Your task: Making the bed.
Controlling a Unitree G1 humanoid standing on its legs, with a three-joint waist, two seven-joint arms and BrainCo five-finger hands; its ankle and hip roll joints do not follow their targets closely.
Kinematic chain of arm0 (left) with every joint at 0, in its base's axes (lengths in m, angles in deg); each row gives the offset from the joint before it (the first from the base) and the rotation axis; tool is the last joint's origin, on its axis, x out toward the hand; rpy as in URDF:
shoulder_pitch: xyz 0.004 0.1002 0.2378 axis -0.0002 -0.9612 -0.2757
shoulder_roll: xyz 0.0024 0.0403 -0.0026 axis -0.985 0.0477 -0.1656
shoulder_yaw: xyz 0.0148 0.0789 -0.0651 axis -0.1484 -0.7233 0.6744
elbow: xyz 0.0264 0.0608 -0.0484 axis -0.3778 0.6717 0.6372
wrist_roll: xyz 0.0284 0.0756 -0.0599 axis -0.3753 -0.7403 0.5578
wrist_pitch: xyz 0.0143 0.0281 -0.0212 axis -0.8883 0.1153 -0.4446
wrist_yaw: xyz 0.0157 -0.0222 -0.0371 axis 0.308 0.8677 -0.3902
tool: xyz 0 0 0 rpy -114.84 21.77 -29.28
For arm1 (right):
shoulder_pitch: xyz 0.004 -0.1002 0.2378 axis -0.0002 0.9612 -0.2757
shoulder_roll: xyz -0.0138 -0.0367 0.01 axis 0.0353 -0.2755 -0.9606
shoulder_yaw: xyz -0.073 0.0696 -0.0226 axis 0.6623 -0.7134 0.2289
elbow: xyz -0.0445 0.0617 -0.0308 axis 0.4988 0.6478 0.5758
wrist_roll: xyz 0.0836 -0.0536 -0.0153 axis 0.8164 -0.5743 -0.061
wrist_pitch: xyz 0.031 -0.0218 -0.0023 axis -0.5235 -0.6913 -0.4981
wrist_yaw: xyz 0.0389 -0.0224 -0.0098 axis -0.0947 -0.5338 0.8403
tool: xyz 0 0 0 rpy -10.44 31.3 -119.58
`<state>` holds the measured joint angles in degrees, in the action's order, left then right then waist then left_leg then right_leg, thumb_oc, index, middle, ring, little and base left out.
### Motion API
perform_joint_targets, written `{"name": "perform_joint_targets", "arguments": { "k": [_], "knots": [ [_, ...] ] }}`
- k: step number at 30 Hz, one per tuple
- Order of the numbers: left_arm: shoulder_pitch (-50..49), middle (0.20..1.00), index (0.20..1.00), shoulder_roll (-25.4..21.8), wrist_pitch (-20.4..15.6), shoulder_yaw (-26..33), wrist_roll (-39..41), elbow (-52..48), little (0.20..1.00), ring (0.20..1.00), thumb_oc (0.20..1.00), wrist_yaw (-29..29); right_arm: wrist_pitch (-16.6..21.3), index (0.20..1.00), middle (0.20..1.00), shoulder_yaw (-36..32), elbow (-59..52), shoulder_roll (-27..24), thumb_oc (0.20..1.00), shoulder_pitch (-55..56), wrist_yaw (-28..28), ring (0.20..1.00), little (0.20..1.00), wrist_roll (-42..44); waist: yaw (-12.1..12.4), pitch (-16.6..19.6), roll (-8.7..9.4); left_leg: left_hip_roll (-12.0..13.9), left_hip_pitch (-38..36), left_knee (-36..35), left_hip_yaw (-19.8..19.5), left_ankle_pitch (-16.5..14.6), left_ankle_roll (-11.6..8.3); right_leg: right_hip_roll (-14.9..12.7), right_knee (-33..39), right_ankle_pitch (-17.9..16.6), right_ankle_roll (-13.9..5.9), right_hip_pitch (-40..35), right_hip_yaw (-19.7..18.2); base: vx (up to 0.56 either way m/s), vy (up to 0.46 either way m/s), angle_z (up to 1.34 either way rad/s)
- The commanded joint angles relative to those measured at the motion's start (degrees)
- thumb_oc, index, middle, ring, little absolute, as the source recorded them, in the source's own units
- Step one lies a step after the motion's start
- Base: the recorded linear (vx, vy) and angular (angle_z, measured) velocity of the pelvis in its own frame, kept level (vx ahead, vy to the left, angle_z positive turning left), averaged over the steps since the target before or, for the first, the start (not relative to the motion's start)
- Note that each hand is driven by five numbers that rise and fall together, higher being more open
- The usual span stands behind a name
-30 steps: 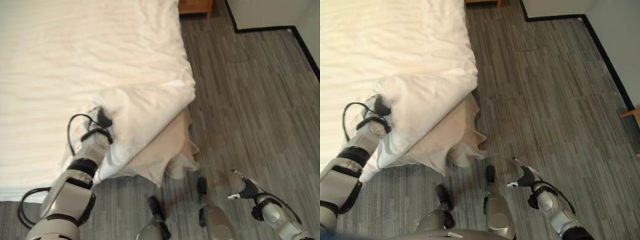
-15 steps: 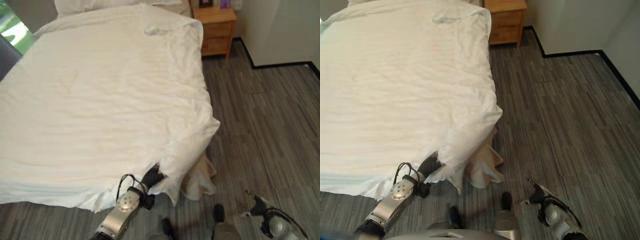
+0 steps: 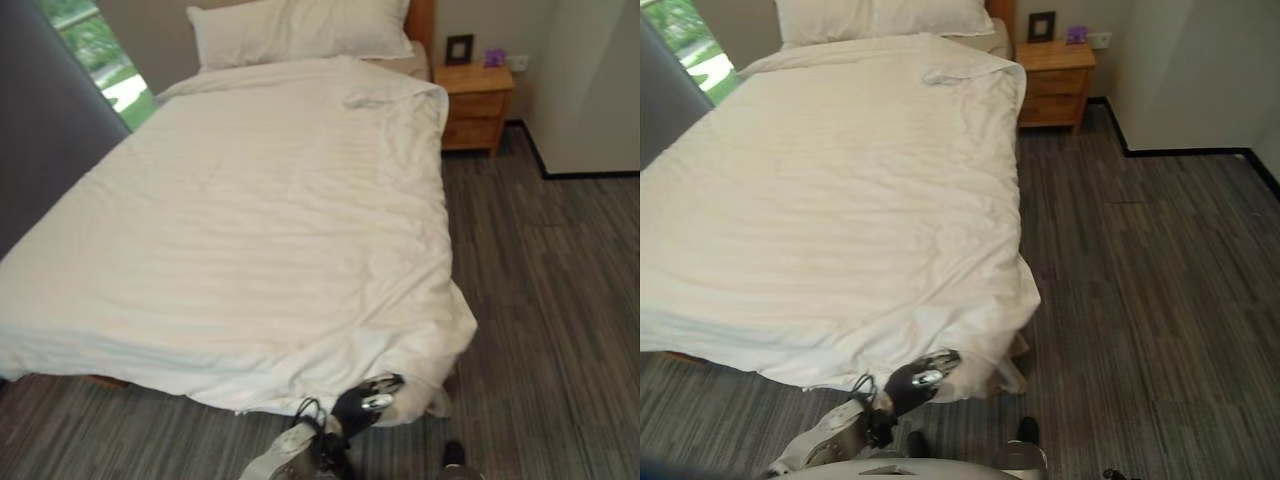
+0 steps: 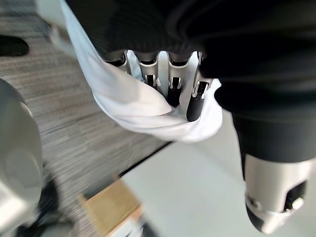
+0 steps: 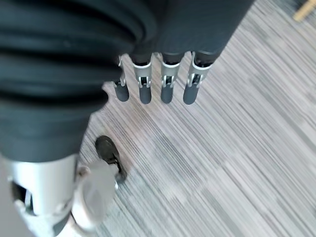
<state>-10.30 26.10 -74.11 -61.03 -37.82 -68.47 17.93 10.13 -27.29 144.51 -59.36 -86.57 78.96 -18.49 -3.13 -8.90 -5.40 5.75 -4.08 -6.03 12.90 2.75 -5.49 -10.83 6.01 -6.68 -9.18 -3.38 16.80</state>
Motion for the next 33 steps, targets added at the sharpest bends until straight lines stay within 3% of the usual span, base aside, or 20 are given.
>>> {"name": "perform_joint_targets", "arguments": {
  "k": [1,5,6,8,11,13,18,19,20,23,28,30,31,33],
  "knots": [
    [6.16,1.000,1.000,4.44,-0.91,-2.84,4.05,-8.20,1.000,1.000,1.000,-4.35,-0.50,1.000,1.000,0.42,1.92,-1.55,1.000,-5.24,-0.45,1.000,1.000,0.03,-1.37,-4.22,2.76,1.68,-2.61,1.03,0.18,-2.63,-1.43,-5.59,-1.09,2.95,-2.46,-2.61,-0.68,0.02,0.008,0.17],
    [11.29,1.000,1.000,6.22,-0.12,-5.96,5.65,-10.86,1.000,1.000,1.000,-7.14,-0.17,1.000,1.000,-1.08,1.69,-3.49,1.000,-7.17,-0.79,1.000,1.000,2.30,-2.25,-4.49,2.31,1.85,-4.00,1.03,1.21,-3.10,-1.47,-5.48,-1.05,3.06,-2.57,-2.94,-1.41,0.01,0.006,0.02],
    [12.62,1.000,1.000,5.62,1.60,-8.43,7.94,-14.74,1.000,1.000,1.000,-9.30,-0.38,1.000,1.000,1.55,-0.17,0.67,1.000,-11.21,-2.20,1.000,1.000,6.31,-2.16,-4.18,1.97,2.12,-4.62,1.03,1.67,-3.41,-1.37,-5.34,-1.01,3.06,-2.56,-2.89,-2.14,0.02,0.006,-0.12],
    [13.03,1.000,1.000,5.35,0.86,-8.29,8.58,-15.72,1.000,1.000,1.000,-9.78,0.09,1.000,1.000,0.71,-0.01,0.64,1.000,-9.74,-2.25,1.000,1.000,6.90,-2.29,-3.82,1.98,2.29,-4.93,1.03,2.06,-3.58,-1.32,-5.22,-1.01,3.20,-2.52,-2.89,-2.40,0.05,-0.008,-0.29],
    [17.78,1.000,1.000,1.72,-2.57,0.17,15.36,-23.52,1.000,1.000,1.000,-7.84,0.11,1.000,1.000,-0.77,1.50,0.63,1.000,-2.37,-2.47,1.000,1.000,4.09,-3.11,-2.77,2.05,2.86,-5.75,1.03,2.17,-3.50,-1.64,-4.69,-1.01,3.82,-2.38,-3.93,-1.97,0.05,-0.040,-0.08],
    [16.32,1.000,1.000,-1.37,-2.90,4.04,17.16,-27.31,1.000,1.000,1.000,-8.82,-0.10,1.000,1.000,-2.34,2.92,0.82,1.000,-0.91,-1.92,1.000,1.000,4.07,-2.84,-2.68,2.07,2.93,-5.86,1.03,1.89,-3.41,-1.78,-4.63,-1.01,3.92,-2.38,-4.35,-1.57,0.01,-0.004,0.03],
    [6.27,1.000,1.000,-9.01,-2.90,15.89,19.84,-30.57,1.000,1.000,1.000,-11.29,0.02,1.000,1.000,-5.68,4.70,1.57,1.000,1.73,-0.32,1.000,1.000,4.42,-0.94,-2.41,2.38,3.03,-5.96,1.03,1.57,-3.21,-1.97,-4.63,-1.01,3.99,-2.48,-5.28,-0.49,0.01,0.001,0.06],
    [6.07,1.000,1.000,-9.11,-2.85,16.01,19.86,-30.72,1.000,1.000,1.000,-11.28,0.02,1.000,1.000,-5.56,4.69,1.61,1.000,1.75,-0.32,1.000,1.000,4.43,-1.04,-2.35,2.45,3.02,-5.95,1.03,1.55,-3.21,-1.97,-4.64,-1.01,4.01,-2.48,-5.29,-0.47,0.00,0.009,0.10],
    [1.67,1.000,1.000,-11.51,-2.85,20.40,19.76,-30.38,1.000,1.000,1.000,-11.98,0.27,1.000,1.000,-6.64,4.78,1.89,1.000,2.65,0.37,1.000,1.000,4.31,0.07,-2.31,2.61,3.08,-5.75,1.03,1.26,-3.13,-2.04,-4.68,-1.01,3.96,-2.53,-5.32,-0.13,0.00,0.007,0.12],
    [-6.02,1.000,1.000,-12.72,-3.45,26.75,18.48,-27.22,1.000,1.000,1.000,-11.17,0.37,1.000,1.000,-7.77,4.65,3.23,1.000,3.84,0.80,1.000,1.000,4.44,1.40,-2.06,3.12,3.03,-5.39,1.03,0.93,-3.07,-1.99,-4.84,-1.01,3.81,-2.68,-5.39,0.39,0.01,0.014,0.09],
    [-18.53,1.000,1.000,-5.89,-3.51,37.32,19.74,-8.22,1.000,1.000,1.000,-1.22,-1.48,1.000,1.000,-12.12,5.91,1.85,1.000,4.57,-0.17,1.000,1.000,7.17,3.75,-2.16,4.47,2.74,-4.83,1.03,0.14,-2.94,-1.74,-5.29,-1.01,3.31,-2.90,-6.00,1.64,-0.01,0.017,0.18],
    [-20.06,1.000,1.000,-4.83,-3.90,38.70,19.41,-5.58,1.000,1.000,1.000,1.22,-1.90,1.000,1.000,-12.97,5.91,0.42,1.000,3.69,-0.50,1.000,1.000,7.94,4.01,-1.96,4.77,2.64,-4.40,1.03,-0.06,-2.74,-1.69,-5.39,-1.01,3.07,-2.90,-5.77,1.83,-0.01,0.013,0.11],
    [-21.77,1.000,1.000,-2.32,-6.26,41.85,16.54,0.23,1.000,1.000,1.000,7.52,-2.74,1.000,1.000,-15.78,4.02,-4.85,1.000,0.20,-2.28,1.000,1.000,10.85,4.81,-1.88,5.38,2.53,-3.90,1.03,-0.42,-2.65,-1.63,-5.56,-1.01,2.83,-2.93,-5.78,2.39,-0.01,0.011,0.19],
    [-23.10,1.000,1.000,0.11,-7.31,43.53,11.91,3.28,1.000,1.000,1.000,11.87,-2.68,1.000,1.000,-17.62,-2.16,-10.97,1.000,-4.67,-5.51,1.000,1.000,13.62,5.67,-1.83,6.19,2.47,-3.60,1.03,-0.78,-2.77,-1.62,-5.63,-1.01,2.80,-3.01,-5.94,2.70,0.01,0.009,0.12]
  ]
}}
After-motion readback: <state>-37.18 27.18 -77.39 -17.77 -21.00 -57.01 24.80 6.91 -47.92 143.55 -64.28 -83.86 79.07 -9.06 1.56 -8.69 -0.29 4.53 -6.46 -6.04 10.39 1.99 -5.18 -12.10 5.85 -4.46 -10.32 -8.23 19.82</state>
